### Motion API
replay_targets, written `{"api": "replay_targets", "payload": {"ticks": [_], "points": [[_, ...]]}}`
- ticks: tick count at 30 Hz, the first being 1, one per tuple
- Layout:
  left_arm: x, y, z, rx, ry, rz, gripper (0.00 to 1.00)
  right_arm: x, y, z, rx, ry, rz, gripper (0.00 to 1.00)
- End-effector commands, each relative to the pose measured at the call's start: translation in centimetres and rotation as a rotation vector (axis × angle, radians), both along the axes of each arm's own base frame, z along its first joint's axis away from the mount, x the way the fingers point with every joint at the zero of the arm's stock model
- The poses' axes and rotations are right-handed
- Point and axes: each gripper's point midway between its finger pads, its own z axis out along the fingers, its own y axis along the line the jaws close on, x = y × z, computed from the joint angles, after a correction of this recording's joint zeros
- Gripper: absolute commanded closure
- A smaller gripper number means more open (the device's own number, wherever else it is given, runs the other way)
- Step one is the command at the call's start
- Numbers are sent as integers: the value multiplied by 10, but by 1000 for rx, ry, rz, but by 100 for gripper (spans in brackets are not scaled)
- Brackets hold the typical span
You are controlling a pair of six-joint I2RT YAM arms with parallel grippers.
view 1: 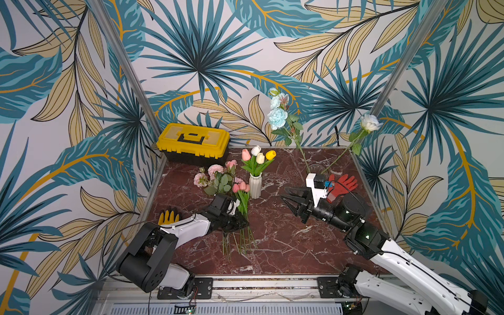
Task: Pick out pink flowers from the vase
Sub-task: Place the flower at the center of the board.
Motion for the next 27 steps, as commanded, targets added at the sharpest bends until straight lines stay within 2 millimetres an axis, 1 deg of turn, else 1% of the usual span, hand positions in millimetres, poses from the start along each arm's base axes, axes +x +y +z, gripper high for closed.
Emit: {"api": "replay_targets", "payload": {"ticks": [1, 3, 6, 9, 11, 14, 16, 19, 21, 22, 27], "points": [[5, 6, 12, 21, -36, 20, 77, -2, -4, -3, 9, 8, -13, 61], [4, 9, 18, 34, -49, 28, 77, -2, -5, -5, 0, 14, -19, 61], [3, 17, 39, 66, -99, 30, 76, 1, -9, -8, -24, 31, -50, 61], [2, 24, 73, 83, -194, 18, 75, 12, -14, -16, -80, 57, -112, 63], [1, 32, 96, 101, -272, 23, 73, 17, -12, -19, -120, 70, -126, 63], [0, 46, 135, 126, -431, 45, 71, 28, -3, -21, -174, 44, -134, 64], [1, 64, 160, 166, -549, 105, 70, 34, 6, -23, -210, 8, -129, 64], [2, 88, 190, 223, -701, 194, 70, 43, 24, -28, -285, -63, -110, 65], [1, 94, 200, 260, -750, 195, 70, 53, 32, -33, -334, -81, -121, 65], [1, 95, 200, 276, -754, 189, 70, 58, 36, -35, -357, -91, -124, 65], [0, 92, 185, 304, -734, 157, 70, 79, 57, -44, -402, -179, -134, 68]]}}
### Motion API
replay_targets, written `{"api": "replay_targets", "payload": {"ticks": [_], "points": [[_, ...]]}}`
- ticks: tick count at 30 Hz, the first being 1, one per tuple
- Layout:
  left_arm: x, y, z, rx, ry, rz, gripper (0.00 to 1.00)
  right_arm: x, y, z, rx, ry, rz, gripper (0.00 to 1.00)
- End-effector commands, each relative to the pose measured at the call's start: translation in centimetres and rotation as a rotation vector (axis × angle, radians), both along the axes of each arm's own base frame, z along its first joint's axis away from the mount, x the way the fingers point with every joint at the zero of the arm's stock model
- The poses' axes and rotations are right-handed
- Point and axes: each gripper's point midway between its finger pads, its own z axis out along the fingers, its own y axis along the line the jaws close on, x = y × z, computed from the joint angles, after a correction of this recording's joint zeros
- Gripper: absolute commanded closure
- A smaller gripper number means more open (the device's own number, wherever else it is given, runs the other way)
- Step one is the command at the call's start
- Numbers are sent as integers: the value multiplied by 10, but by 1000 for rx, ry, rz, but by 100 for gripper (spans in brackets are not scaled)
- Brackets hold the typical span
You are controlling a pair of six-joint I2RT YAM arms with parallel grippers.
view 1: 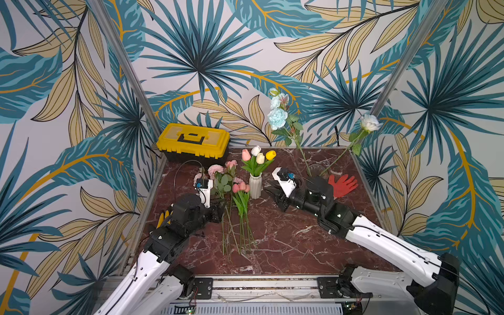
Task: Pick out pink flowers from the vase
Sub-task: Place the flower at the center of the board, then pick up the flower from the vase.
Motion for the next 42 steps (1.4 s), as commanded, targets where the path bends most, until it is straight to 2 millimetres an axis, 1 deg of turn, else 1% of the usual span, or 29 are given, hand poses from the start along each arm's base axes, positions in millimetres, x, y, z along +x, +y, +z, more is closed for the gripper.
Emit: {"api": "replay_targets", "payload": {"ticks": [1, 3, 4, 5, 7, 10, 12, 15, 18, 21, 28, 32, 42], "points": [[1, 9, -10, 81, 7, 21, 70, 15, 11, 11, -28, -132, -7, 68], [0, 13, -9, 85, -6, 39, 67, 24, 19, 9, -41, -155, -7, 69], [1, 17, -6, 85, -15, 64, 65, 28, 22, 7, -51, -164, -10, 69], [4, 25, -4, 90, -26, 117, 64, 33, 26, 6, -58, -176, -15, 70], [5, 32, -2, 100, -39, 157, 63, 43, 32, 1, -75, -192, -24, 70], [5, 39, -7, 100, -34, 211, 63, 57, 38, -1, -76, -223, -59, 71], [5, 39, -9, 88, -23, 221, 62, 68, 41, -4, -77, -249, -87, 72], [5, 38, -8, 86, -26, 220, 62, 82, 46, -9, -91, -265, -123, 74], [4, 38, -6, 86, -33, 223, 62, 92, 53, -13, -102, -267, -137, 74], [3, 37, -6, 85, -33, 220, 62, 103, 55, -15, -110, -270, -174, 75], [0, 33, -3, 84, -46, 203, 62, 118, 57, -20, -107, -266, -219, 77], [-1, 31, -2, 82, -52, 194, 61, 125, 58, -18, -98, -267, -232, 78], [-3, 29, -1, 82, -58, 184, 61, 142, 53, -24, -105, -251, -270, 79]]}}
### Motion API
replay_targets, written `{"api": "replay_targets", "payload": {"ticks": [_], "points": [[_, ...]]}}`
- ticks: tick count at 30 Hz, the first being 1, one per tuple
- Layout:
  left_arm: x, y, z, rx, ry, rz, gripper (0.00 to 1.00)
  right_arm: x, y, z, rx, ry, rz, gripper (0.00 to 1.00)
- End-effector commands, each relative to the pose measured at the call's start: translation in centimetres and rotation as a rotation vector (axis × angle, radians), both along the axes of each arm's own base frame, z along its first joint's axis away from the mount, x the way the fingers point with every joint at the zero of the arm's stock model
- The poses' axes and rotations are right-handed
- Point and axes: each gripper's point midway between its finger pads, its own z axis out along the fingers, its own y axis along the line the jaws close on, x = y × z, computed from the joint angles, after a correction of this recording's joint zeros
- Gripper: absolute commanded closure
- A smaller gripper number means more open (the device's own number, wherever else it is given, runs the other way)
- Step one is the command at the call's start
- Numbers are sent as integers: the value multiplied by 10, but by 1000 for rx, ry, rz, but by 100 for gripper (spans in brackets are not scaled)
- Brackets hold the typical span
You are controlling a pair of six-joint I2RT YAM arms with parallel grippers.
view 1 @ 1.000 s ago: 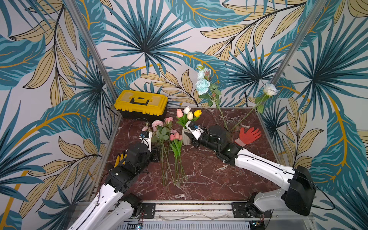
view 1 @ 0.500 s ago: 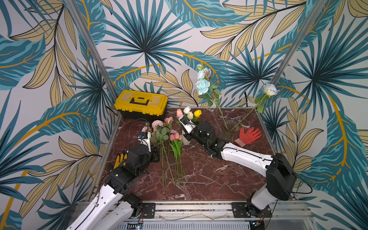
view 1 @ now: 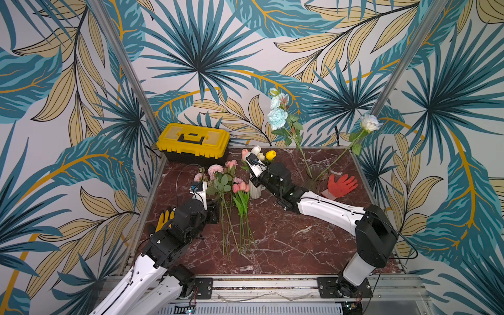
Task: Pick out pink flowers from the vase
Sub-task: Pick up the flower from the vase.
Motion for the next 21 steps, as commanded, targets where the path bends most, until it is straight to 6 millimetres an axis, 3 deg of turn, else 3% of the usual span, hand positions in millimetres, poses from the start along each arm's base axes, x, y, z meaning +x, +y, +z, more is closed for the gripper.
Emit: {"api": "replay_targets", "payload": {"ticks": [1, 7, 13, 16, 21], "points": [[-2, 3, -5, 9, 1, 9, 61, 8, 1, 5, 29, -7, -15, 79], [-2, 2, -5, 9, -1, 9, 61, 15, 4, -3, 29, 12, -18, 82], [-2, 2, -5, 8, -2, 8, 61, 16, 5, -5, 39, 24, -13, 95], [-2, 2, -5, 8, -2, 8, 61, 13, 5, -2, 43, 28, -5, 100], [-2, 3, -4, 8, -5, 10, 61, 8, 3, 12, 69, 18, 8, 100]]}}
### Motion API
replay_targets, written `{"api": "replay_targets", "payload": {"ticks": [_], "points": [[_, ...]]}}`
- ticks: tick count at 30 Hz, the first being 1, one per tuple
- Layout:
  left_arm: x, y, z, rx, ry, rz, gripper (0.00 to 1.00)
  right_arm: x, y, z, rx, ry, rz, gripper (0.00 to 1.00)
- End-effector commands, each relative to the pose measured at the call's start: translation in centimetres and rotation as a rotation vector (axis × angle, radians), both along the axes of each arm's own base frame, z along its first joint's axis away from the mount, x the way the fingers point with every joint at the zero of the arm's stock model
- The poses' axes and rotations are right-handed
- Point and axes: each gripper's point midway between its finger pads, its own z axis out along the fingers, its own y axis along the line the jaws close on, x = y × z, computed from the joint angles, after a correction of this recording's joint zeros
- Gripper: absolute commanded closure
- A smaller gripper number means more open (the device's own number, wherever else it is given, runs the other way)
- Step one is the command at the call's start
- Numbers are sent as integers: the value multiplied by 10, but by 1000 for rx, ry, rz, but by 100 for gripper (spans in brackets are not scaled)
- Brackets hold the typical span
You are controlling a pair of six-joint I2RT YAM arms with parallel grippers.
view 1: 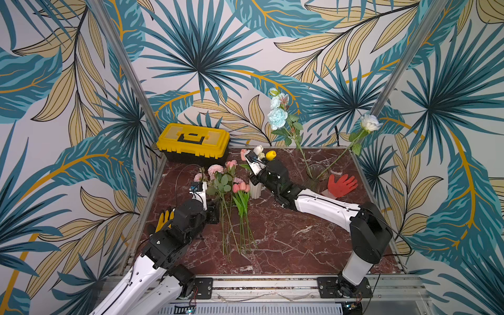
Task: Pick out pink flowers from the vase
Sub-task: Pick up the flower from the vase.
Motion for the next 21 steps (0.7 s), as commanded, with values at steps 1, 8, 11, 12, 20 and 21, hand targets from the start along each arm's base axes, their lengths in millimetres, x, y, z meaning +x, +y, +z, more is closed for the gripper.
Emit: {"api": "replay_targets", "payload": {"ticks": [1, 8, 11, 12, 20, 21], "points": [[-1, 3, -5, 10, 0, 10, 61, -3, -4, 20, 42, -12, 6, 100], [-1, 3, -5, 16, 0, 13, 61, -13, -11, 58, 92, -38, 12, 100], [0, 3, -6, 19, 0, 15, 60, -20, -13, 79, 125, -55, 32, 100], [0, 3, -6, 20, 1, 15, 60, -22, -13, 85, 130, -59, 42, 100], [0, 3, -6, 25, 1, 14, 58, -37, -15, 121, 179, -79, 90, 100], [0, 3, -7, 26, 2, 13, 58, -39, -15, 126, 184, -85, 95, 100]]}}
